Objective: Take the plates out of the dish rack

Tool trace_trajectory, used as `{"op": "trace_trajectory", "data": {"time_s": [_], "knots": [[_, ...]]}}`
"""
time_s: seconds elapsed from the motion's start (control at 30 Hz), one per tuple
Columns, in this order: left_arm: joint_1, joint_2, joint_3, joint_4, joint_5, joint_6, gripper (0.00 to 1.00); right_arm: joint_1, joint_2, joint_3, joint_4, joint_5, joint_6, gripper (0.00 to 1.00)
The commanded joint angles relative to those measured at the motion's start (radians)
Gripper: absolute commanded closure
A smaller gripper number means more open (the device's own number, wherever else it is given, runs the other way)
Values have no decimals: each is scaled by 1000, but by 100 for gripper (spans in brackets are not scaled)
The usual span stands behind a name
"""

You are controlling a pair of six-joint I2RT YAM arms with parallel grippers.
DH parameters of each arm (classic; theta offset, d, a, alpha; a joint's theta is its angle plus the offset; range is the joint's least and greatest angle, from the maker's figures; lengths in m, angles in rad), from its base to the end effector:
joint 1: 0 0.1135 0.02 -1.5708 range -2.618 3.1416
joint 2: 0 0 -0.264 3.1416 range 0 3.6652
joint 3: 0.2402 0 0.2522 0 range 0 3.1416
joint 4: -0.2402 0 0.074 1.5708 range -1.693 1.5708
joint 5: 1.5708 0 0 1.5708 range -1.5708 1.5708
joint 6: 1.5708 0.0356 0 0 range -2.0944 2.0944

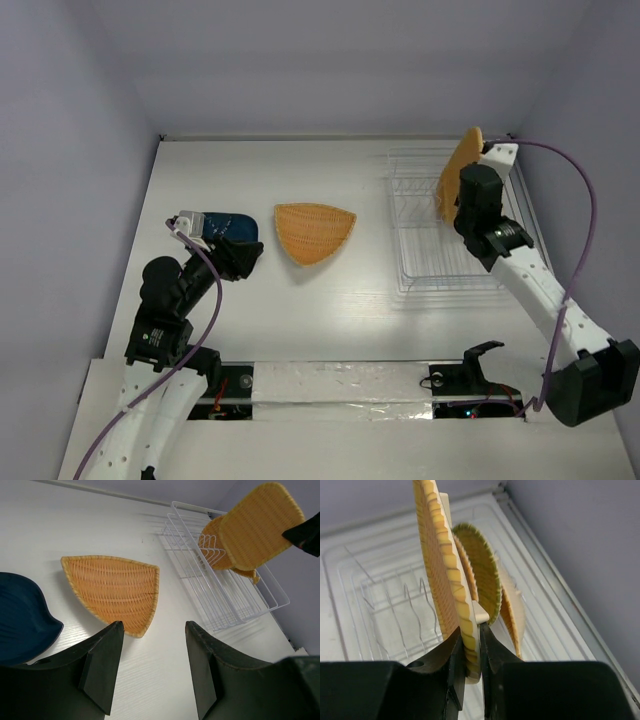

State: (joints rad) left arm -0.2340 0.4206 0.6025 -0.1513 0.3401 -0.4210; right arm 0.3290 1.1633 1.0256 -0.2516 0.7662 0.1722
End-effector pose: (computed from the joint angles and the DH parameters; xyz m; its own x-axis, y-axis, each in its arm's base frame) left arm 0.1107 -0.0386 0.3279 -0.1947 -0.3496 -0.9164 0.5077 0.7635 -0.3992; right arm 0.2526 0.0601 0.3439 -0.2897 0.0316 -0.9566 0.4303 0.8970 -0.1007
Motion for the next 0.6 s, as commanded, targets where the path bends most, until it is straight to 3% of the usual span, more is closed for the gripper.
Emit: {"op": "trace_trajectory", "data": {"time_s": [0.0, 0.23, 0.4, 0.57], "knots": [[4, -9, 3, 59, 13, 1, 51, 4, -106, 59, 131, 51, 7, 100], [4, -9, 2, 59, 13, 1, 51, 13, -169, 85, 60, -99, 93, 100], [4, -8, 2, 59, 13, 1, 51, 24, -220, 24, 179, -564, 240, 100], [4, -6, 3, 59, 10, -1, 51, 103, -79, -16, 363, -813, 420, 100]]}}
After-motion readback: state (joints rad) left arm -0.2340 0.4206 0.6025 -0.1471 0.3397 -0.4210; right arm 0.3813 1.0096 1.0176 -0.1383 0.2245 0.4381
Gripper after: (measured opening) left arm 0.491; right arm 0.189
